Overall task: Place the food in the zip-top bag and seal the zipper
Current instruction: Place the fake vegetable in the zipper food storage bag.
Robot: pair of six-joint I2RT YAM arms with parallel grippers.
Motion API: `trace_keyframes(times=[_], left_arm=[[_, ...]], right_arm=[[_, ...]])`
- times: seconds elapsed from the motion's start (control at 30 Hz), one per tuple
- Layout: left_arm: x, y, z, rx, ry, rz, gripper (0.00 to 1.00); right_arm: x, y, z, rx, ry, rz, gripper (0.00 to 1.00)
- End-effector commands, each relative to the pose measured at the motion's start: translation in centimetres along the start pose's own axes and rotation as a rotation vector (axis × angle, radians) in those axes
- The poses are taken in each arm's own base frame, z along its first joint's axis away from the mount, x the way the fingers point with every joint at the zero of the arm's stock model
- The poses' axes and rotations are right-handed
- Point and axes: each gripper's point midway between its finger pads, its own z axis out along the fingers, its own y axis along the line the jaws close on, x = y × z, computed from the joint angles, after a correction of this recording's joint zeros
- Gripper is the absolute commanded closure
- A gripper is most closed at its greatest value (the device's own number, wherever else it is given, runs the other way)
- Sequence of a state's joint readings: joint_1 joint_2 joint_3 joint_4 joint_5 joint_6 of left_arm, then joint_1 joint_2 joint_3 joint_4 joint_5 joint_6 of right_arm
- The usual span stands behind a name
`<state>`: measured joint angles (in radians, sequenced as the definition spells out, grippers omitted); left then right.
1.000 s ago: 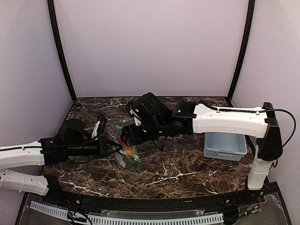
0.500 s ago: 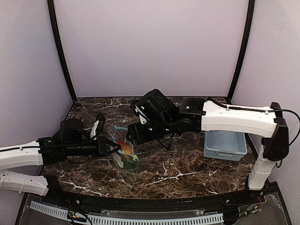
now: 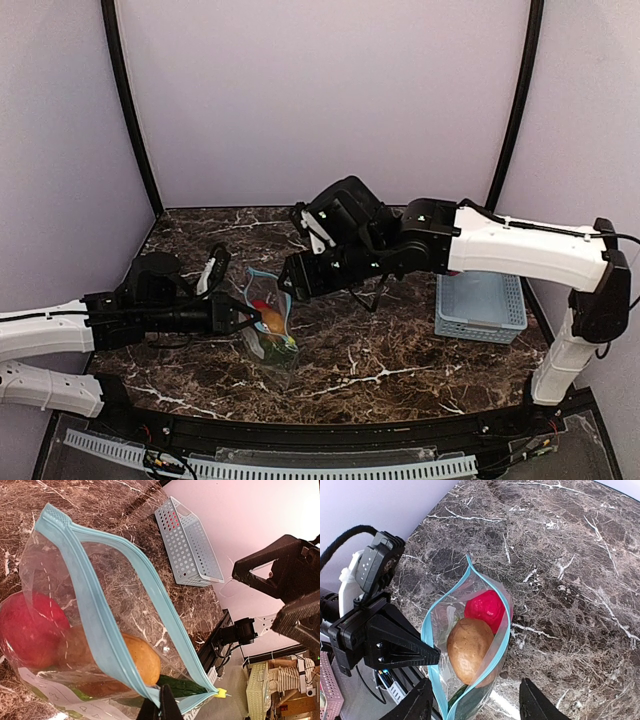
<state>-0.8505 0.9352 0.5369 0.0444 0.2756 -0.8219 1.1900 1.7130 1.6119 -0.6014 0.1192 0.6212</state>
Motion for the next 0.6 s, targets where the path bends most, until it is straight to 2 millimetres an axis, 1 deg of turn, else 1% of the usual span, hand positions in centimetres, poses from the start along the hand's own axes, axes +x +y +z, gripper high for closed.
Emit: trace_keyframes(times=[0.0, 0.13, 0.3, 0.37, 0.57], left_arm=[[-0.1, -0.6, 0.0, 0.032, 0.004, 0.019, 0.99], [-0.1, -0.9, 0.2, 0.05, 0.012, 0.021, 0.99], [0.3, -0.8, 0.4, 0.052, 0.032, 0.018, 0.99], [0.4, -0.7, 0.3, 0.048, 0.033, 0.015, 0.99], [0.4, -0.6, -0.2, 0.044, 0.017, 0.008, 0.99]], right_arm=[[-1.3, 0.0, 0.4, -0.03, 0.001, -0.006, 0.44], [-2.1, -0.1, 0.9, -0.042, 0.002, -0.017, 0.48], [-2.8, 0.0, 1.4, -0.067, 0.009, -0.03, 0.54], [-2.5, 0.6, 1.8, -0.096, 0.029, -0.042, 0.56], [-2.3, 1.0, 3.2, -0.103, 0.056, -0.066, 0.6]])
